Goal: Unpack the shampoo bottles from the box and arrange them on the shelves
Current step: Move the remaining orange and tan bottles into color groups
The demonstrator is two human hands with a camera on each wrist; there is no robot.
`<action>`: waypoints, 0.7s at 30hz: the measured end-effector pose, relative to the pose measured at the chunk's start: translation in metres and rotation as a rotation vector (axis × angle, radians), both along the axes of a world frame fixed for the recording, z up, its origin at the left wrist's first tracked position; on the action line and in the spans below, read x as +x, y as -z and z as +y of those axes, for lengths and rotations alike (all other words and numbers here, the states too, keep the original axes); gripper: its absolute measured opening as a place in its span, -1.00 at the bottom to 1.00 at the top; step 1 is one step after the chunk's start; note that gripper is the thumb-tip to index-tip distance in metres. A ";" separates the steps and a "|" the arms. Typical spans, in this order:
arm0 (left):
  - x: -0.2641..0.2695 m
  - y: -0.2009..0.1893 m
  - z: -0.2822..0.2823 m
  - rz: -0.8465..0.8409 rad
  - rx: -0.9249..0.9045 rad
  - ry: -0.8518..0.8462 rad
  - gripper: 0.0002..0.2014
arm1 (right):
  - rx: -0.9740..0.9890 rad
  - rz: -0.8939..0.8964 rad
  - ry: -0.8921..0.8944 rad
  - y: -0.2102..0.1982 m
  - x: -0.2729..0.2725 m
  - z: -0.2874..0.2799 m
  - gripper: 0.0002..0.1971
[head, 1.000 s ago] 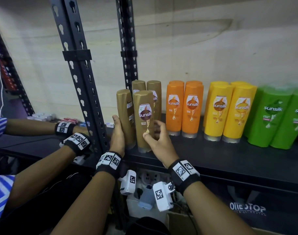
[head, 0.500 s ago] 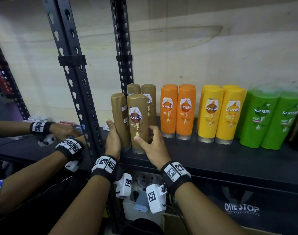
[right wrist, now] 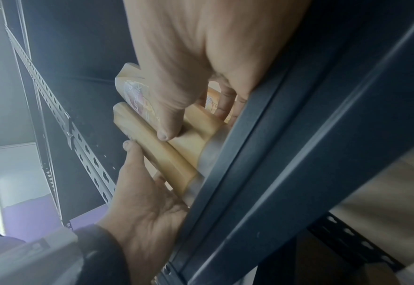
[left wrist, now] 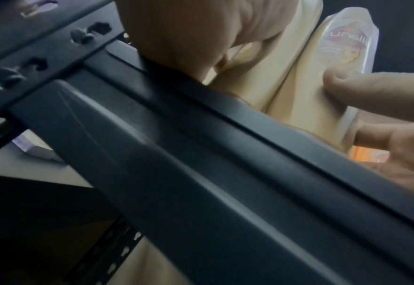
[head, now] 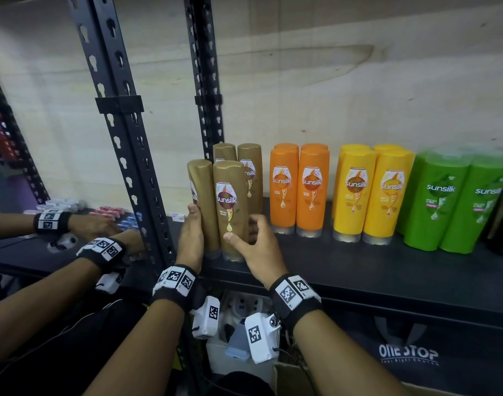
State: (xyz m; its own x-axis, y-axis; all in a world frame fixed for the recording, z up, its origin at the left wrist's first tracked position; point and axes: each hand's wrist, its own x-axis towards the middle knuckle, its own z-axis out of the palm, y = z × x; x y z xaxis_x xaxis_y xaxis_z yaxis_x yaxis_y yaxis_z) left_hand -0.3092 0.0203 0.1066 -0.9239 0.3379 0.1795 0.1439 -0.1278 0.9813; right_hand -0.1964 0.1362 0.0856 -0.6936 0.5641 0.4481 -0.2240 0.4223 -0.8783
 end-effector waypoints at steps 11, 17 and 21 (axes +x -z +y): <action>-0.001 0.003 -0.003 0.114 0.008 -0.029 -0.48 | 0.013 -0.013 0.019 -0.001 0.001 -0.002 -0.44; 0.001 0.000 -0.005 0.082 0.012 0.002 -0.44 | 0.021 -0.025 0.025 -0.003 0.003 -0.003 -0.49; 0.005 -0.001 -0.004 0.062 0.032 0.014 -0.18 | 0.027 -0.044 0.051 -0.005 0.003 -0.006 -0.53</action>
